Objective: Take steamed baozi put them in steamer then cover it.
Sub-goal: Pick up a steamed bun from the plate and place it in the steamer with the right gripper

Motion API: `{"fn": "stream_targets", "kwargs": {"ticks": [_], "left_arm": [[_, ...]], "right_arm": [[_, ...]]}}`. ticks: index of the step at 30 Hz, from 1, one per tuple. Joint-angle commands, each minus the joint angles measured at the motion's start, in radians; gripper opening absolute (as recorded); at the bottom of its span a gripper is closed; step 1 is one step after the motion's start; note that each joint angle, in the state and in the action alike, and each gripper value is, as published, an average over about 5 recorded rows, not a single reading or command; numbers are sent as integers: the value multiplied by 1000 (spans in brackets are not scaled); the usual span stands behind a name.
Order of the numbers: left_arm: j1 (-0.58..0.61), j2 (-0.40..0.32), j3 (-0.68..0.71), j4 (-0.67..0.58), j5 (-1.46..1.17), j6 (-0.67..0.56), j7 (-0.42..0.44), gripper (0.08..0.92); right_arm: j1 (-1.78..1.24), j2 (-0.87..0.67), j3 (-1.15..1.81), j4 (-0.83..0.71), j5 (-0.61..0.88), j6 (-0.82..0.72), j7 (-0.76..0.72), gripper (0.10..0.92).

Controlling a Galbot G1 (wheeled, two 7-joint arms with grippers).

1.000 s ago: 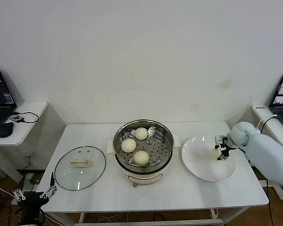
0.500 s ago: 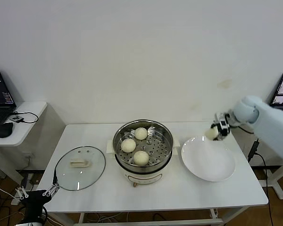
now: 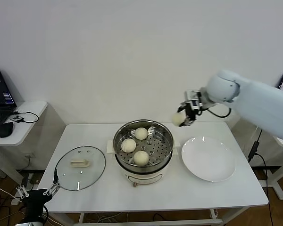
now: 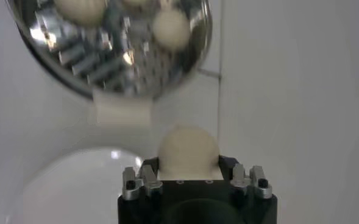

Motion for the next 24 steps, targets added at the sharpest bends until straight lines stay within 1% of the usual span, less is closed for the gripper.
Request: {"fn": "stream_targets", "kwargs": {"ticks": [1,4,10,15,24], "left_arm": [[0,-2,-2,-1,0,-1,0,823],[0,-5,-3,-3,-1,-1,-1,823],[1,-11,-4,-6,-2,-1,-1,823],[-2,-9,-10,0,-7,-2,-1,823],[-11,-11,-9,8,-10,-1,-1,823]], "right_arm": [[19,120,-88,81,211,-136,150,625],[-23,141,-82,63,194,-157,172,627],[-116,165,-73,-10,93,-178,175,628],[-169,172,-66,-54,39,-176,171,628],[-201,192,-53,-97,1,-168,171,628]]}}
